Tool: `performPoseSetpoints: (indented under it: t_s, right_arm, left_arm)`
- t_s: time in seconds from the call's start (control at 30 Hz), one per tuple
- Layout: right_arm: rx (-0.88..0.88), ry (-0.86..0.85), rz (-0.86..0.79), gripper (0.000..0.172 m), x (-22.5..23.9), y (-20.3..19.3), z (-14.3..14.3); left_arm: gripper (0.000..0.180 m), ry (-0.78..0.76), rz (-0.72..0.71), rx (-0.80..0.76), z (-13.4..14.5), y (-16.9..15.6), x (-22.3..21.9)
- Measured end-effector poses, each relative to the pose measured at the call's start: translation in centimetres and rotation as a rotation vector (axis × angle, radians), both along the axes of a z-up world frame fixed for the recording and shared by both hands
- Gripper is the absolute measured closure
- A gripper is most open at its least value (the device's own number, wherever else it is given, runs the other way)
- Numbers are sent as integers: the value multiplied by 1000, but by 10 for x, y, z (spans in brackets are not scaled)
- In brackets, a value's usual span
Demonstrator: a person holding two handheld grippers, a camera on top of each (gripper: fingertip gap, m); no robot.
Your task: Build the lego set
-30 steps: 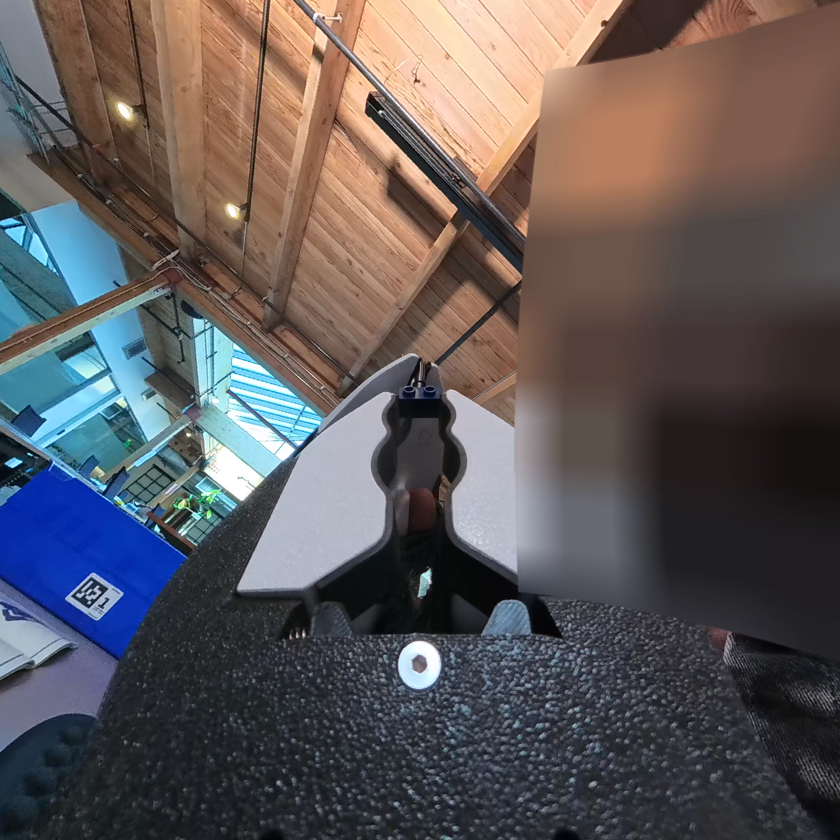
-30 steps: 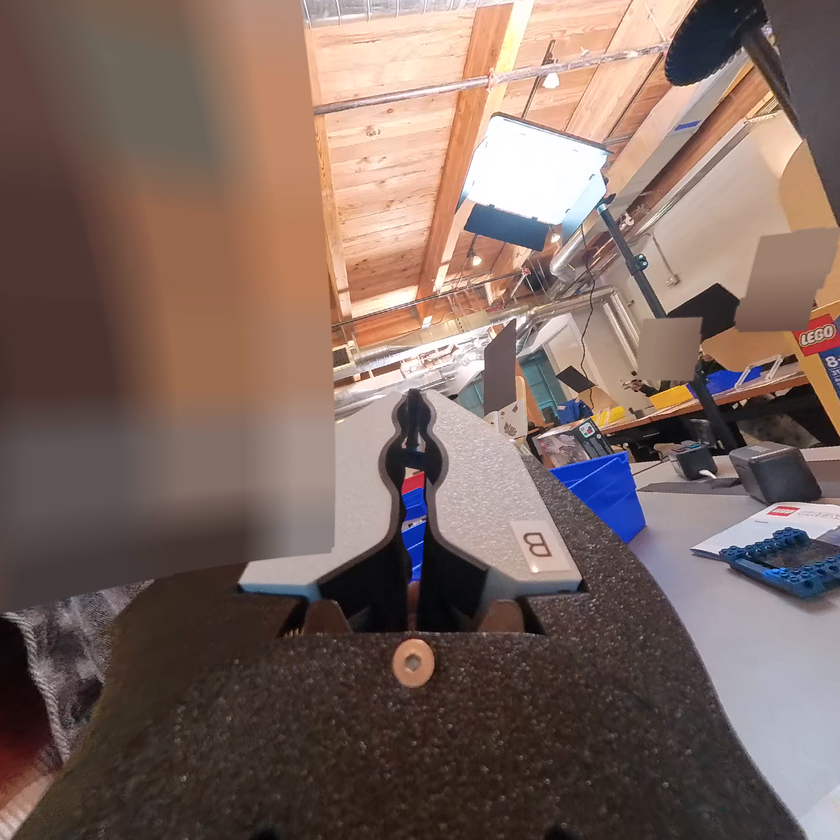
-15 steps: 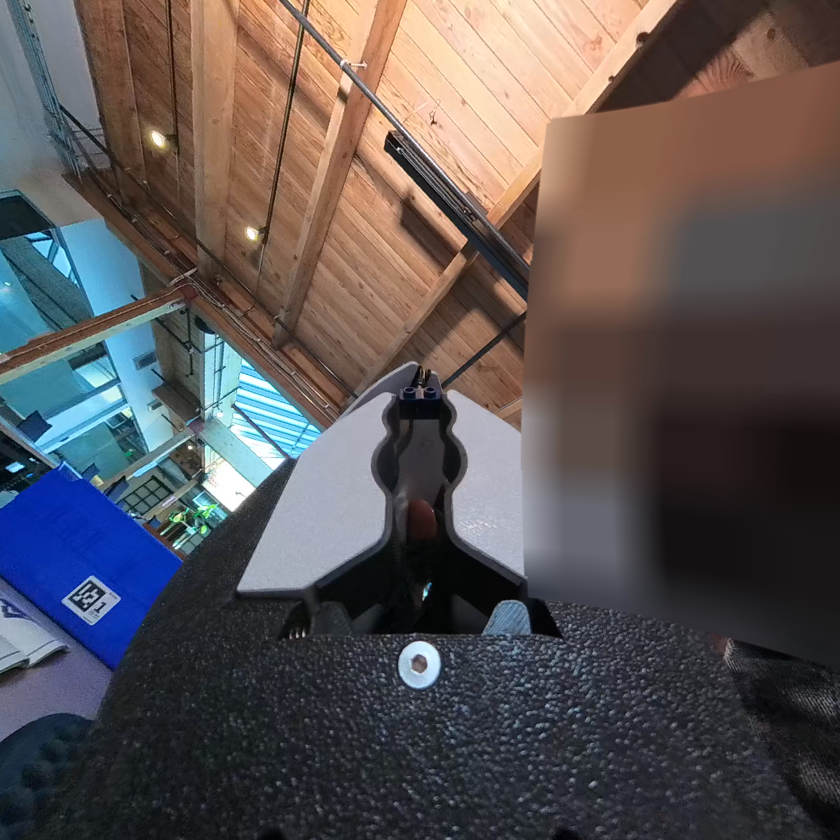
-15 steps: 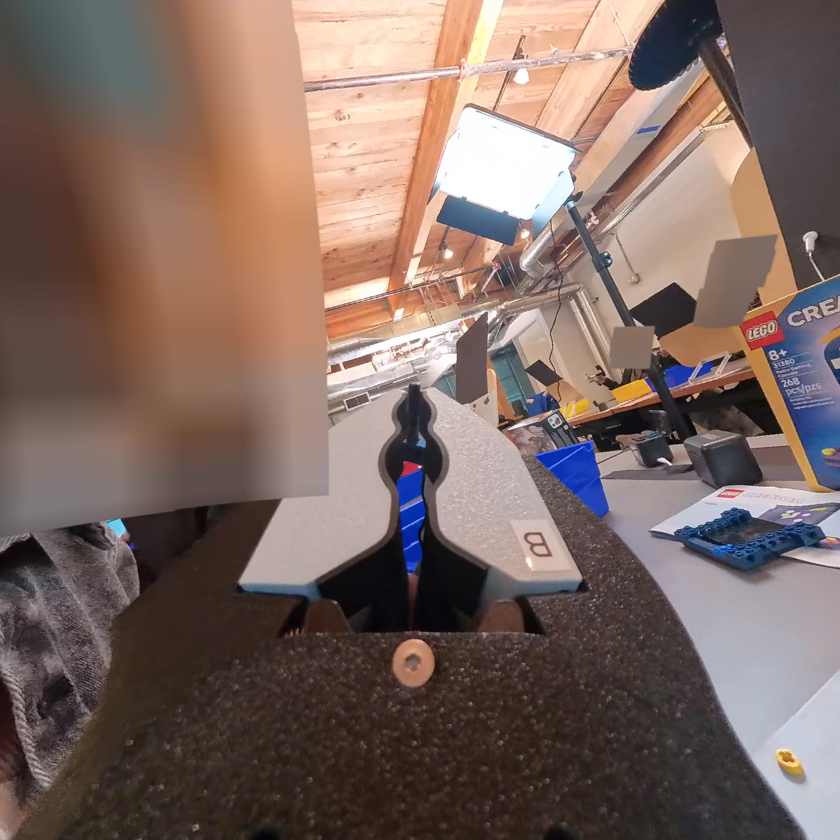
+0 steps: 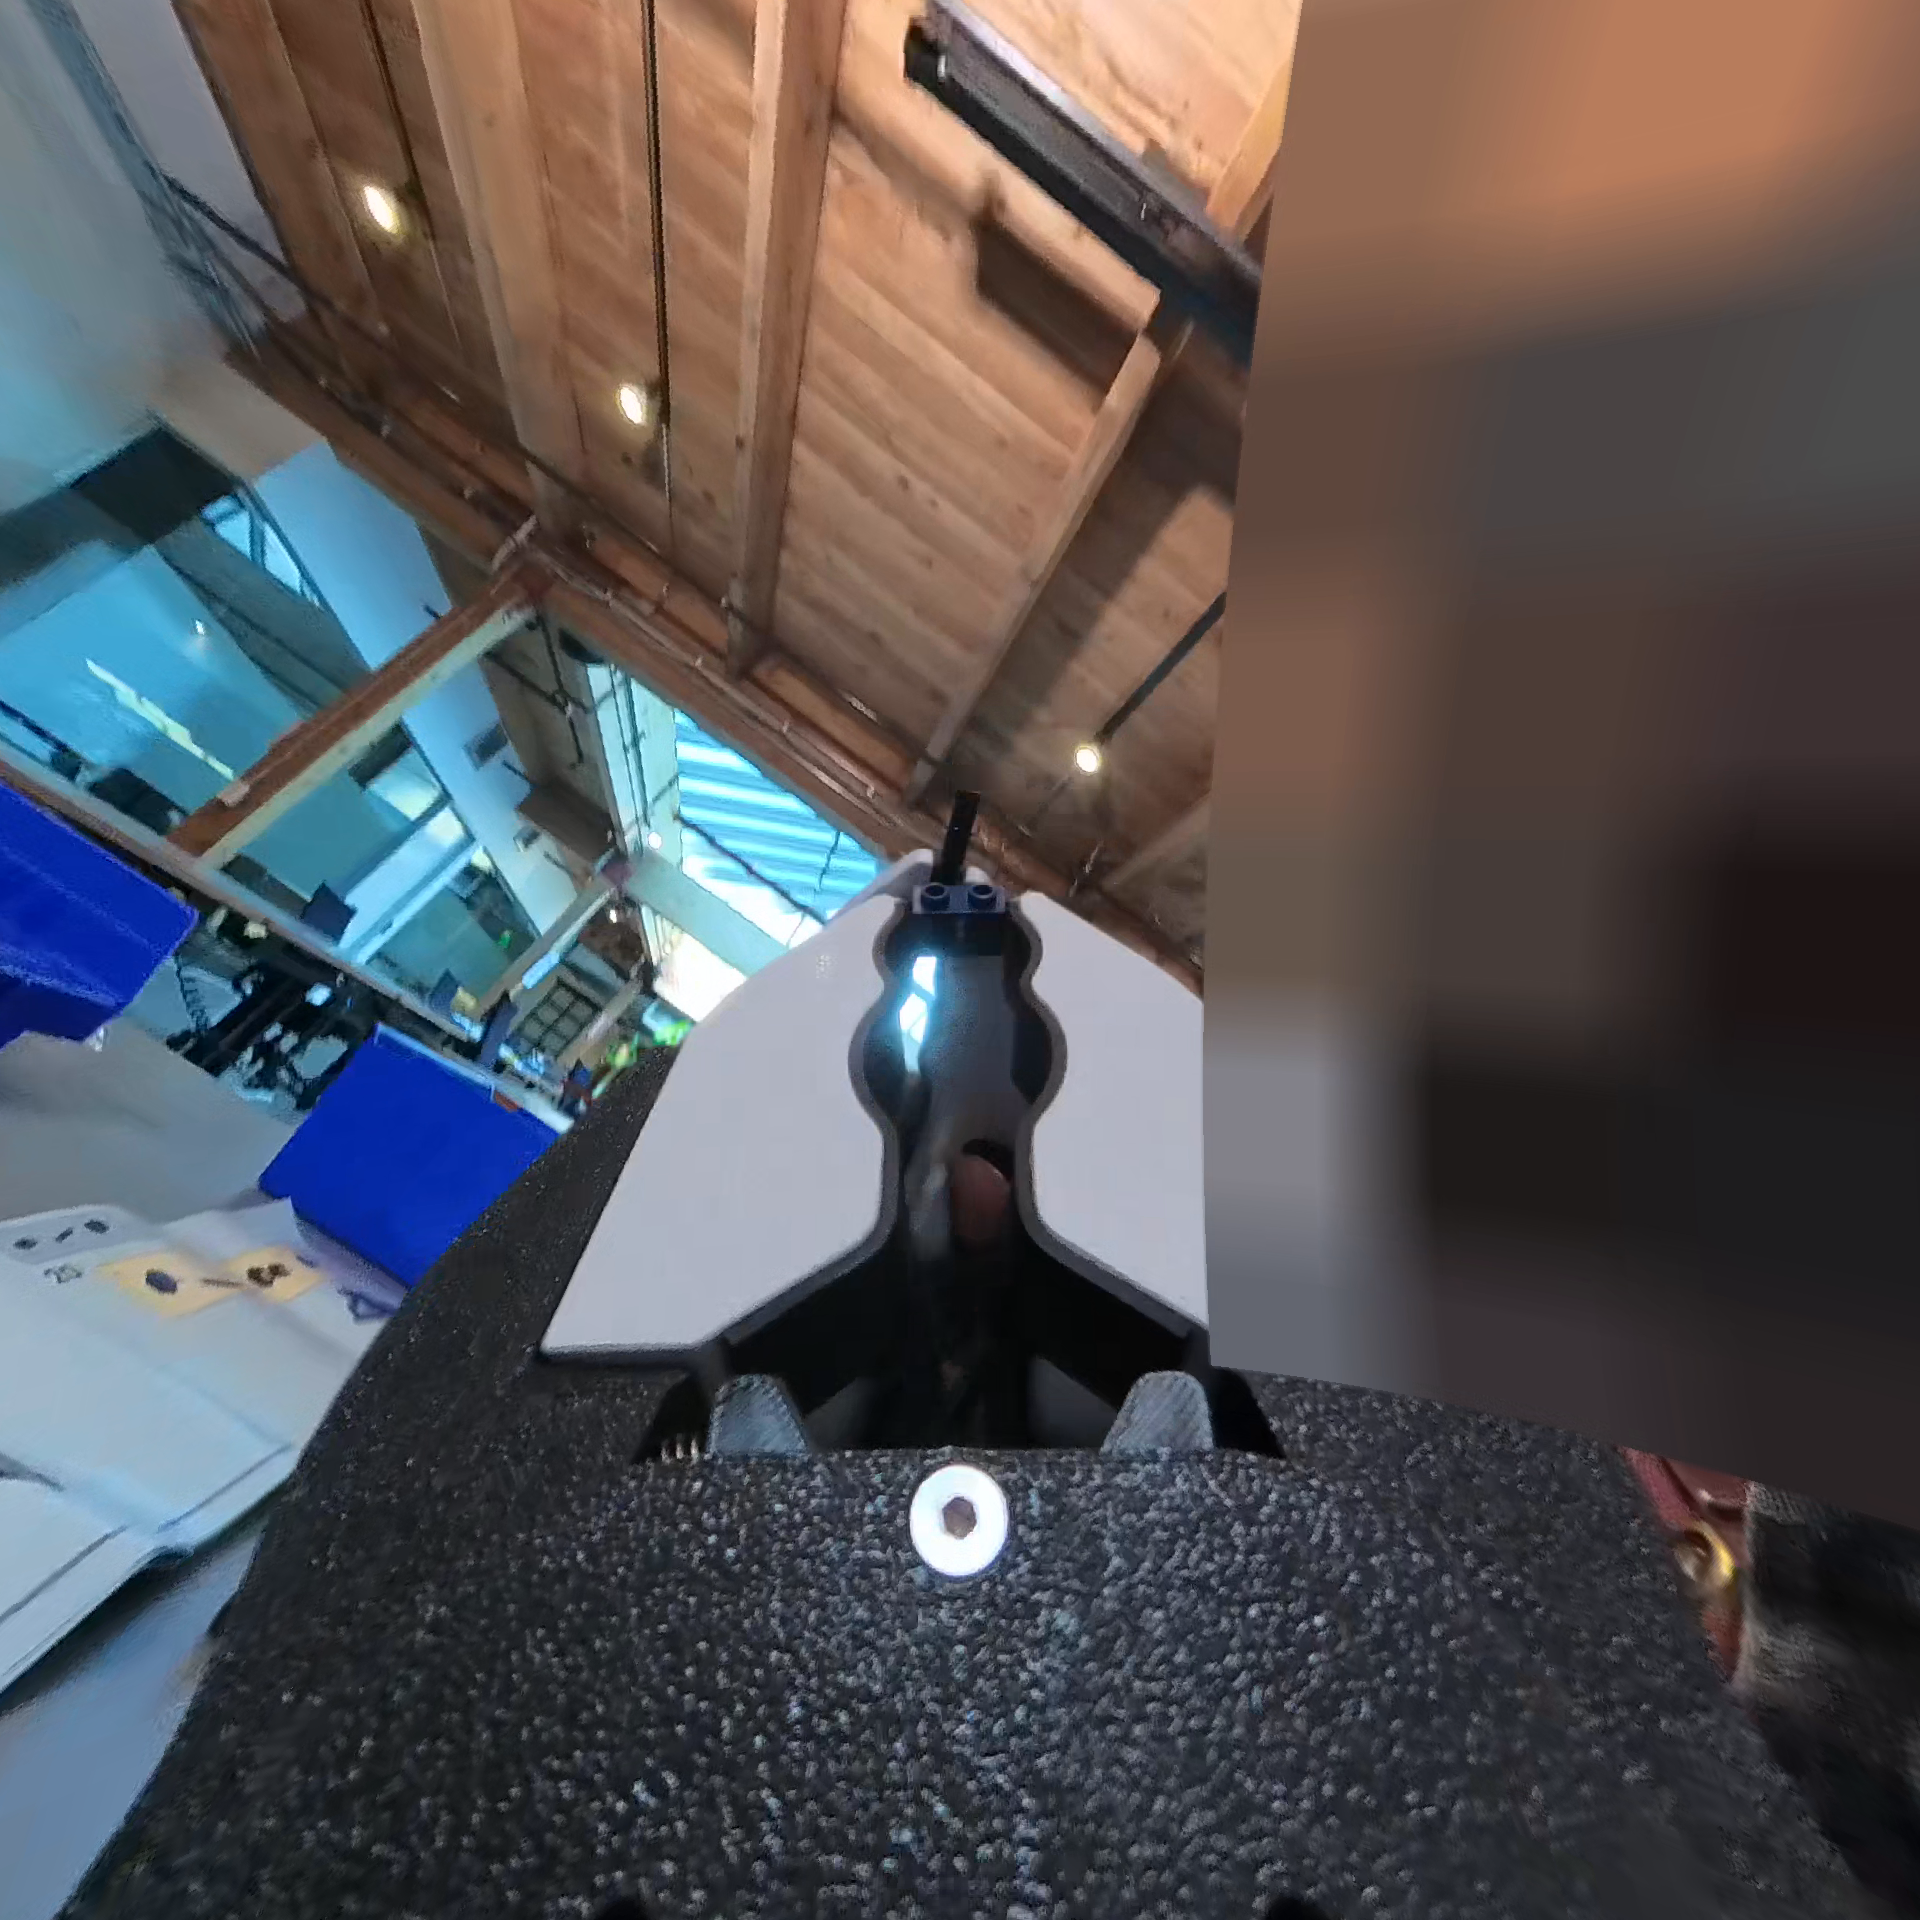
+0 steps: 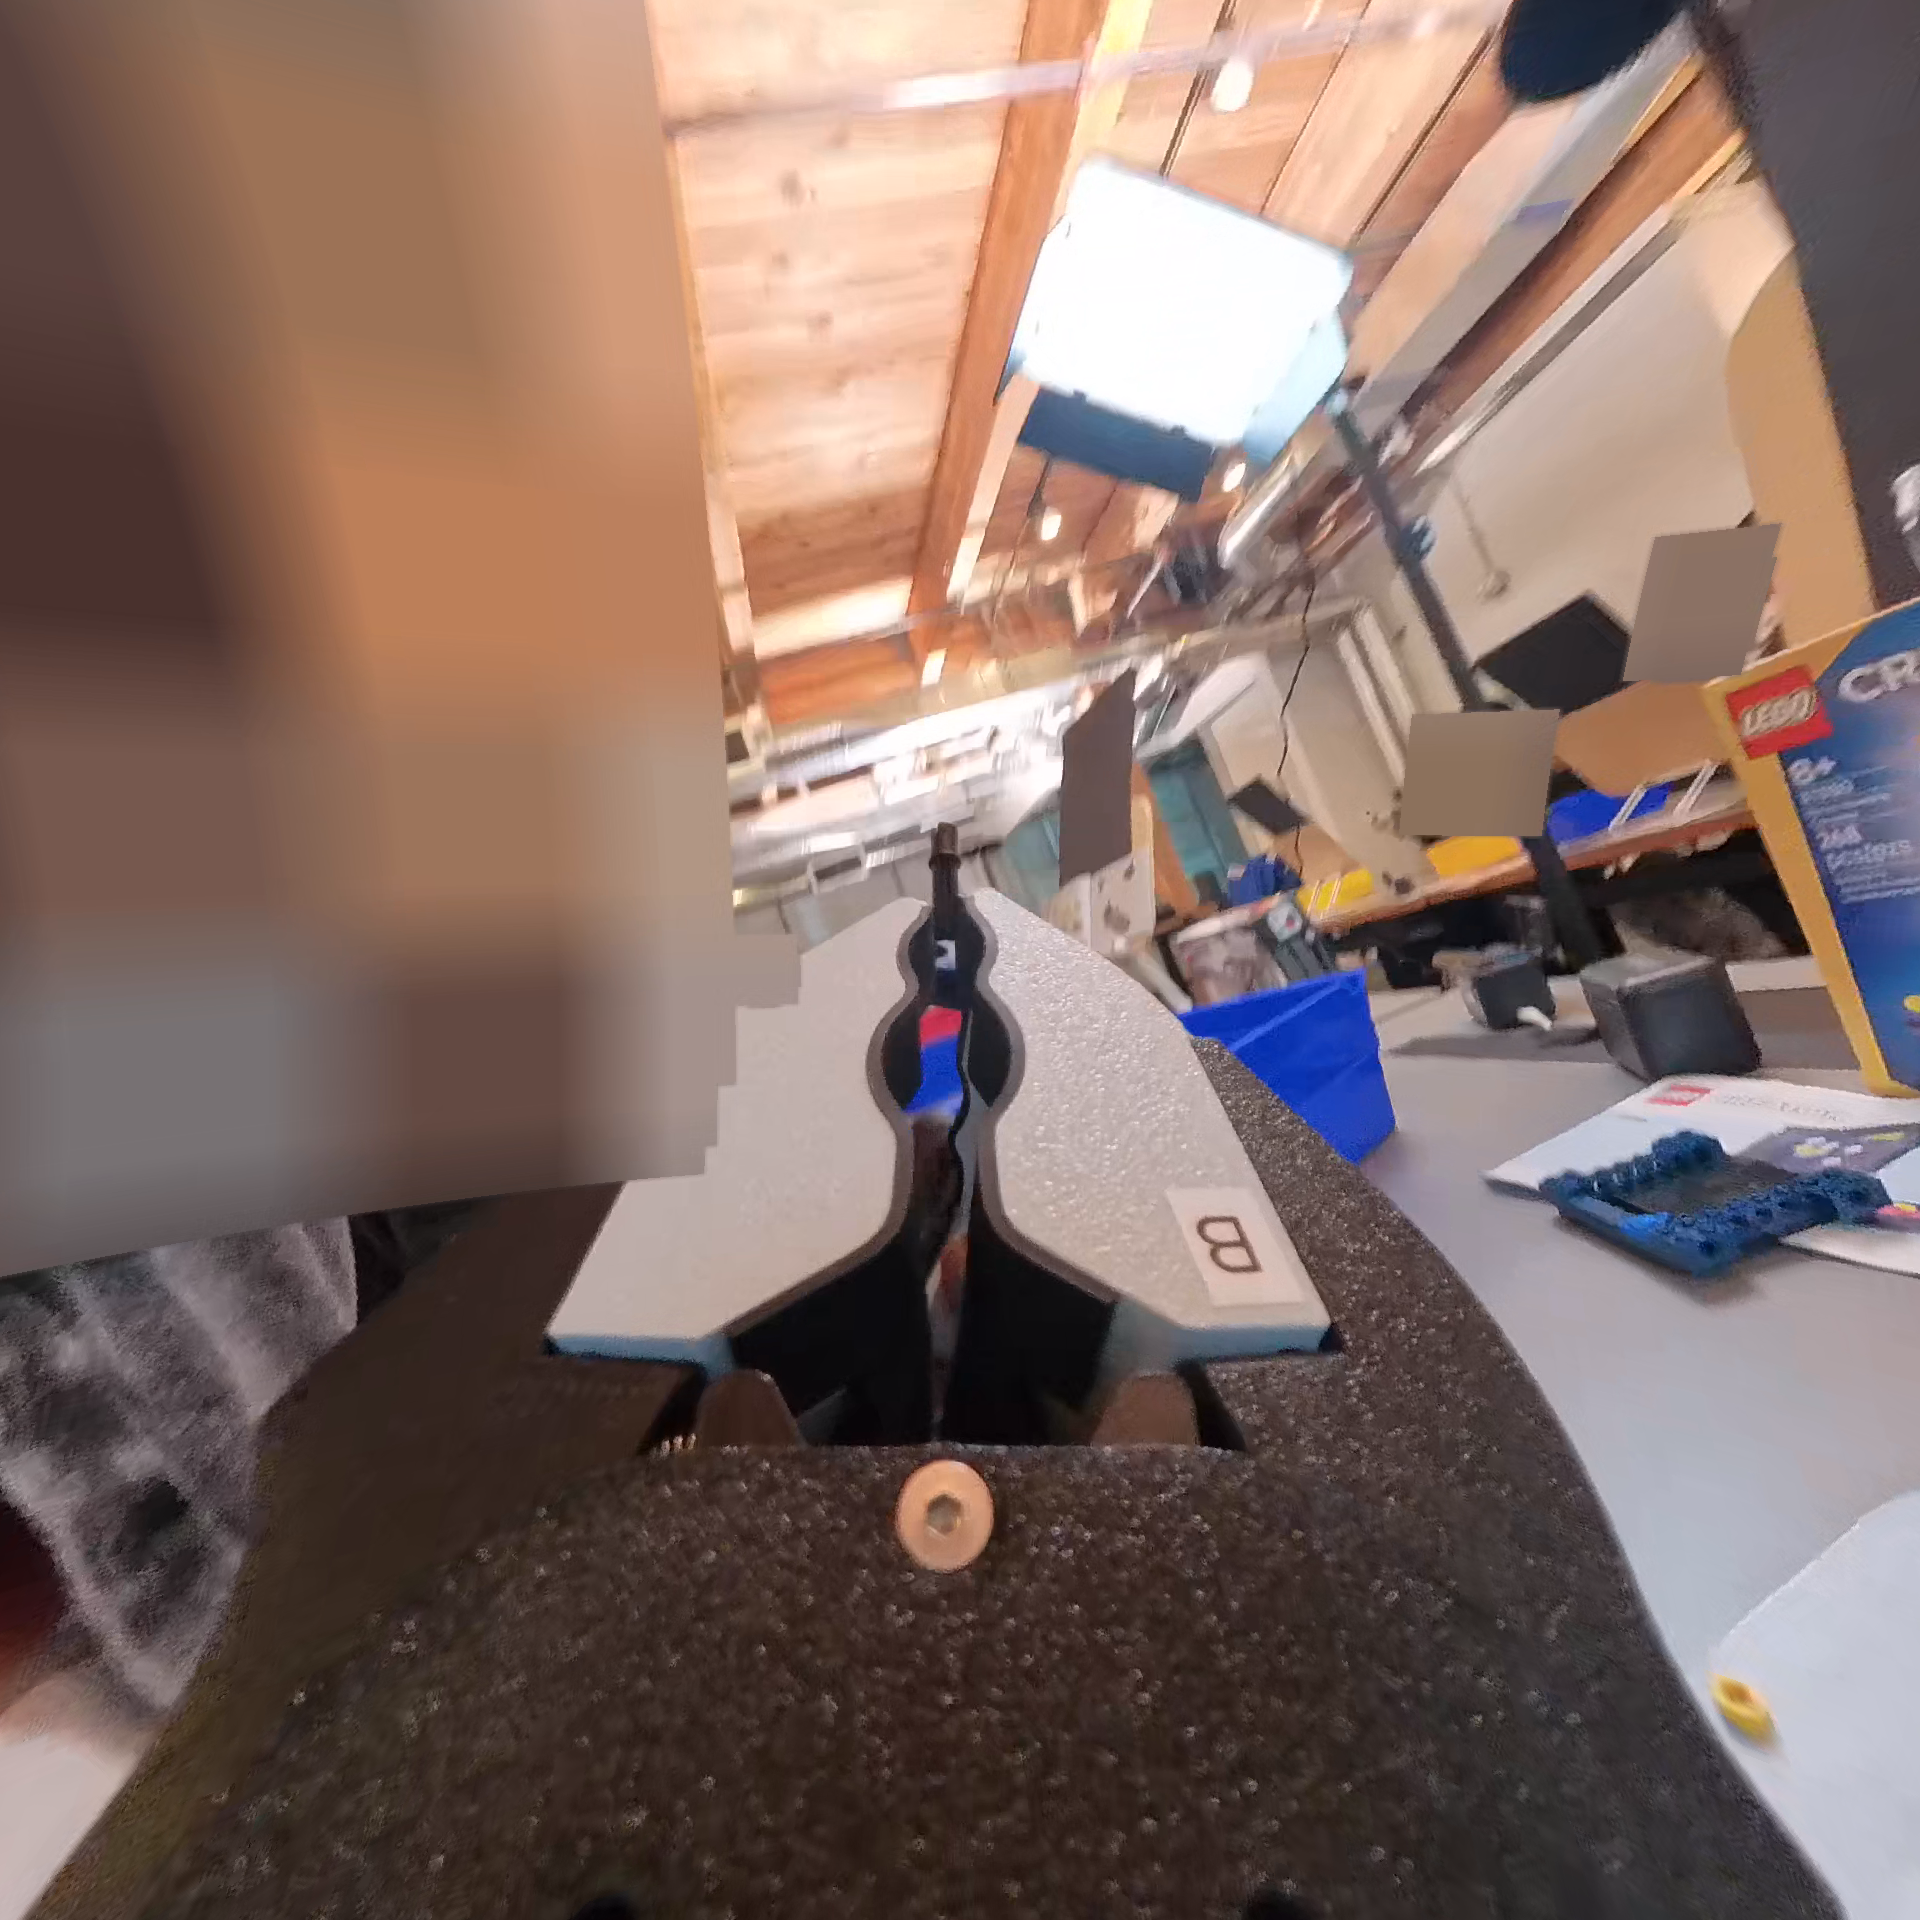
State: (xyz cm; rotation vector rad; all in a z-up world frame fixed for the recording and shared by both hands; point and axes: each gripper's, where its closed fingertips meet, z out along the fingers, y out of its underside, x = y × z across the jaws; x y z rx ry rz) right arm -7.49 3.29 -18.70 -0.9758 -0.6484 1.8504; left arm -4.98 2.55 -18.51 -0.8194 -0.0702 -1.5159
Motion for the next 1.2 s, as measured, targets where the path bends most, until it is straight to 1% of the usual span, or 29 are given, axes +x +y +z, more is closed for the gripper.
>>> performPoseSetpoints:
  t_s: [0.03, 0.1, 0.17, 0.2, 0.27, 0.3, 0.37, 0.4, 0.43, 0.47, 0.53, 0.63, 0.7, 0.8, 0.93, 1.2]
  right_arm:
    - [38, -50, 6, 168, 2, 0, -2]
    - [204, -201, 22, 168, 9, -4, -8]
    - [489, -400, -9, 168, 19, -8, -18]
    - [653, -511, -30, 168, 23, -9, -27]
    - [976, -652, -87, 168, 29, -10, -42]
    - [1116, -696, -106, 168, 31, -12, -50]
    - [1371, -718, -169, 168, 31, -17, -61]
    - [1468, -715, -194, 167, 30, -21, -64]
    - [1529, -697, -209, 168, 28, -26, -66]
    - [1570, -685, -216, 168, 26, -31, -67]
    - [1597, -660, -210, 168, 25, -37, -66]
    - [1583, -626, -145, 168, 29, -43, -67]
    - [1539, -610, -102, 168, 31, -46, -67]
    - [1489, -592, -63, 168, 31, -51, -66]
    - [1479, -583, -31, 168, 29, -55, -72]
    - [1466, -598, -21, 168, 29, -55, -79]
  left_arm:
    - [164, 29, -5, -1, -1, -3, -1]
    - [165, 117, 3, -34, -6, -8, -7]
    - [164, 294, -7, -65, -15, -17, -5]
    - [165, 394, 13, -82, -21, -20, -4]
    - [164, 596, 42, -82, -35, -28, 0]
    - [164, 687, 57, -74, -42, -31, 2]
    - [164, 836, 131, -46, -52, -33, 3]
    - [164, 892, 172, -27, -55, -33, 3]
    - [164, 934, 207, -1, -55, -34, 5]
    - [164, 966, 232, 22, -55, -36, 6]
    - [164, 998, 219, 58, -56, -40, 11]
    - [164, 957, 151, 89, -55, -47, 13]
    - [164, 924, 100, 105, -55, -52, 12]
    - [164, 902, 60, 108, -56, -54, 11]
    - [164, 966, 19, 109, -64, -57, 19]
    - [164, 979, -6, 86, -70, -55, 20]
